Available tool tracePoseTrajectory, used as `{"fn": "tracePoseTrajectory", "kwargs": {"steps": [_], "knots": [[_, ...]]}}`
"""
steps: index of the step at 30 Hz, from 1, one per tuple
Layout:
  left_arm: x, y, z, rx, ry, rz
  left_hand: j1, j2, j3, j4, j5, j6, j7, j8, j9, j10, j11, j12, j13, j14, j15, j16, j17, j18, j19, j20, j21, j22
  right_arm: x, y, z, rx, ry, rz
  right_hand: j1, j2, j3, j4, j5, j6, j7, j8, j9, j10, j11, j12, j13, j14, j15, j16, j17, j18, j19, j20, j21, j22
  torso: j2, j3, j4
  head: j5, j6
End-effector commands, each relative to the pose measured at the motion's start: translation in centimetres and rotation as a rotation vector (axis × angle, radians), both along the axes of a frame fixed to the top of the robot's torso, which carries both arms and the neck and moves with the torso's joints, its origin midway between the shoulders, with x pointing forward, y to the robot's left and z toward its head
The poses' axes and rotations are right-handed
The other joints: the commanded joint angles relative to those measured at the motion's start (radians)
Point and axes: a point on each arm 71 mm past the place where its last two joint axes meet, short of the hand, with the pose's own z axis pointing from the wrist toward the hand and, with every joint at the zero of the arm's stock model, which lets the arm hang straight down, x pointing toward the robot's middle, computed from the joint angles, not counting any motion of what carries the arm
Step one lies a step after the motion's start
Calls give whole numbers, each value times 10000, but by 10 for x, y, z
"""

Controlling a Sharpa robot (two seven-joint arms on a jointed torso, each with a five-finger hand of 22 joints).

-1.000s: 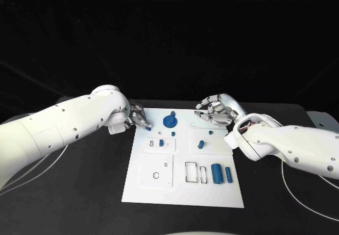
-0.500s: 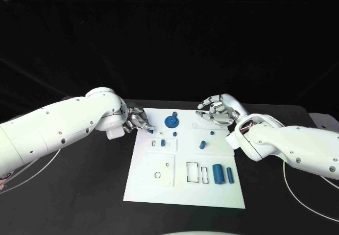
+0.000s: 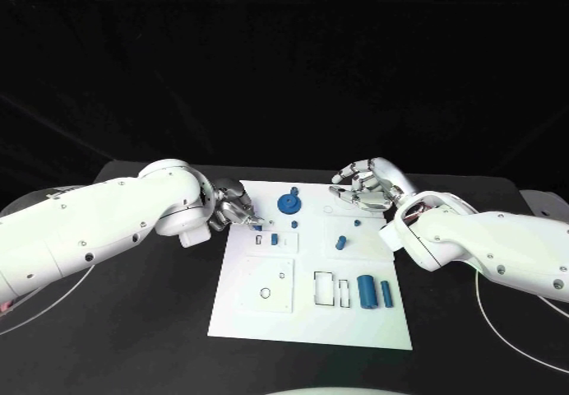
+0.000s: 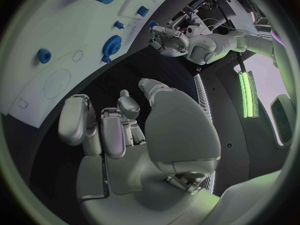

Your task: Assemble the parts on the task board

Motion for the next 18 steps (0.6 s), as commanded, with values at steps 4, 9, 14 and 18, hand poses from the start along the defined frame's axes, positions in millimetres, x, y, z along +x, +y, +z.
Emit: {"fn": "tracePoseTrajectory", "kwargs": {"steps": [4, 9, 14, 18], "knots": [[-5, -4, -2, 298, -738, -365, -126, -17, 1812, -1728, 52, 27, -56, 48, -1, 124, 19, 100, 83, 820, -68, 5, 1765, -54, 120, -16, 99, 75, -1, 2, -1, 2, -7, 155, -122, 20, 11, 33, 63, 19, -61, 54, -12, 24, -4, 27, -4, 347, -65, -26, 20, 47, 60, -40, -59, 788, 23, 5, 39, -23, -9], [-8, -5, -7, 529, -789, -498, -161, -40, 1868, -1759, 63, 45, -61, 60, 3, 173, 13, 146, 153, 824, -73, 12, 1777, -62, 142, -19, 121, 117, -1, 2, -1, 4, 1, 165, -122, 20, 11, 33, 63, 19, -61, 54, -12, 24, -4, 27, -4, 347, -65, -26, 20, 47, 60, -40, -59, 788, 43, 0, 79, -49, -1], [-9, -6, -10, 660, -773, -571, -198, -64, 1940, -1799, 78, 61, -67, 72, 8, 201, 6, 167, 181, 824, -79, 12, 1773, -67, 157, -24, 138, 144, -1, 3, -1, 6, 5, 172, -122, 20, 11, 33, 63, 19, -61, 54, -12, 24, -4, 27, -4, 347, -65, -26, 20, 47, 60, -40, -59, 788, 53, -1, 95, -69, 0], [-9, -5, -12, 808, -678, -622, -223, -81, 1981, -1822, 81, 69, -70, 79, 10, 220, 3, 186, 211, 828, -82, 18, 1785, -69, 165, -27, 146, 159, -1, 3, -2, 7, 6, 172, -122, 20, 11, 33, 63, 19, -61, 54, -12, 24, -4, 27, -4, 347, -65, -26, 20, 47, 60, -40, -59, 788, 60, 9, 113, -83, 0]]}}
